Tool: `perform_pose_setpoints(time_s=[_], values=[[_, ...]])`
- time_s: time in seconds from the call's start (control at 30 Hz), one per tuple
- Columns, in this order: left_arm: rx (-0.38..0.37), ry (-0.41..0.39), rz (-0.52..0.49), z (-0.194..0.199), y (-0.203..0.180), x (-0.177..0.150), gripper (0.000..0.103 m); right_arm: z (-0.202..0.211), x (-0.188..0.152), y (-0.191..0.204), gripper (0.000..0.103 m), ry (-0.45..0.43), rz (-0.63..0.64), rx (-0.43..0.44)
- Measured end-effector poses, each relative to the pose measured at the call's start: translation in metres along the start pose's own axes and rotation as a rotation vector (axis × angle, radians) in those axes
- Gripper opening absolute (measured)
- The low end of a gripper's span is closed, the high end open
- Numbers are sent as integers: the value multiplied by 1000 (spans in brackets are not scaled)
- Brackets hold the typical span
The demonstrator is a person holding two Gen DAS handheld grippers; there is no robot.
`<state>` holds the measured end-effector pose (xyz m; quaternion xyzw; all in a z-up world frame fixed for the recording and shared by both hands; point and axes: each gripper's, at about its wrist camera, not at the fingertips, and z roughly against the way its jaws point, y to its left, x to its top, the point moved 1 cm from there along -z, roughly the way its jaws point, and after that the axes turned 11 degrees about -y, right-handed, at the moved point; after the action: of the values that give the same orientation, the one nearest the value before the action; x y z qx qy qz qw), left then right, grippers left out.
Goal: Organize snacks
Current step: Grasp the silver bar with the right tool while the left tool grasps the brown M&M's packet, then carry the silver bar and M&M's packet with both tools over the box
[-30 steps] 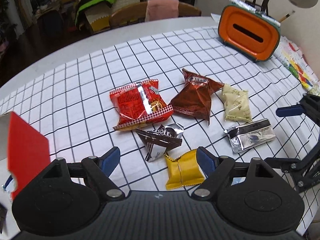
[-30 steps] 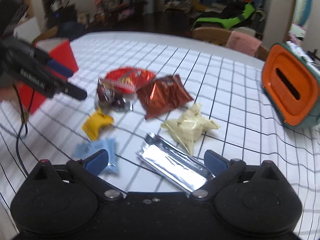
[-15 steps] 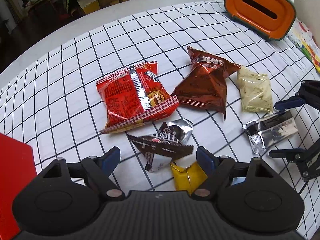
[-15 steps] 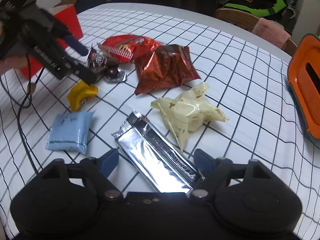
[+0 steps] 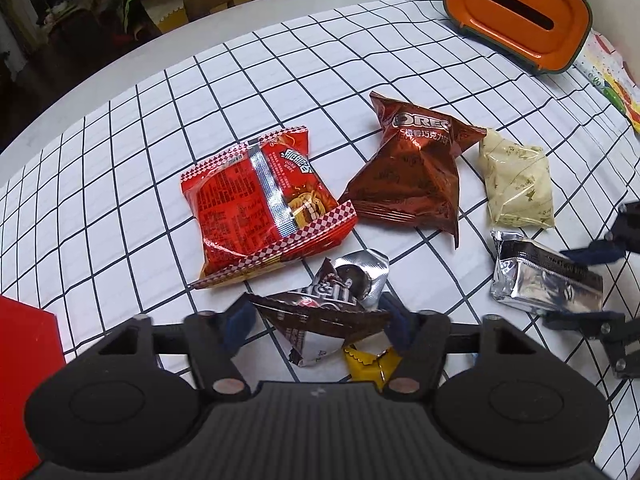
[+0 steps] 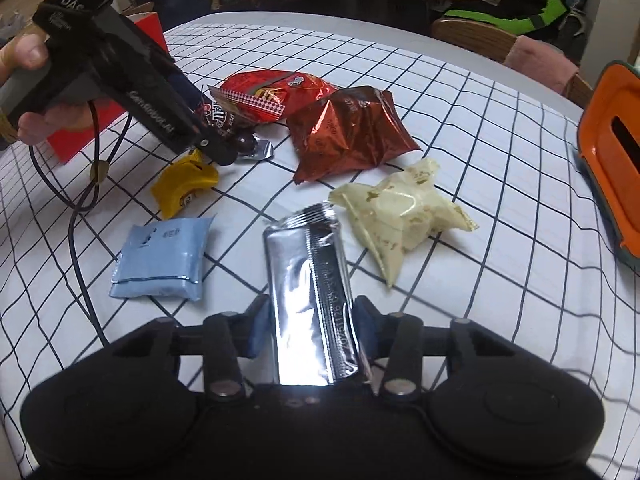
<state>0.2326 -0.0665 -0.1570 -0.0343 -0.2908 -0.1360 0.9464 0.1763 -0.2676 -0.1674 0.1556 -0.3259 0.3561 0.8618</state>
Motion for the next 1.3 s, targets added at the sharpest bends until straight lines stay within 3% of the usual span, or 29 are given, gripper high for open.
perform_pose_setpoints(time_s=[0.4, 0.77, 1.07, 1.3], values=[[32, -32, 35, 10, 10, -7, 37, 10, -4, 17, 41, -40, -217, -100], [41, -97, 102, 50, 30, -23, 35, 44, 11, 47, 41, -127, -326, -135], [59, -159, 126, 110, 45, -35, 35, 65, 37, 84, 41, -162, -312, -154], [76, -199, 172, 156, 71, -46, 35, 75, 70, 121, 41, -225, -278, -108]])
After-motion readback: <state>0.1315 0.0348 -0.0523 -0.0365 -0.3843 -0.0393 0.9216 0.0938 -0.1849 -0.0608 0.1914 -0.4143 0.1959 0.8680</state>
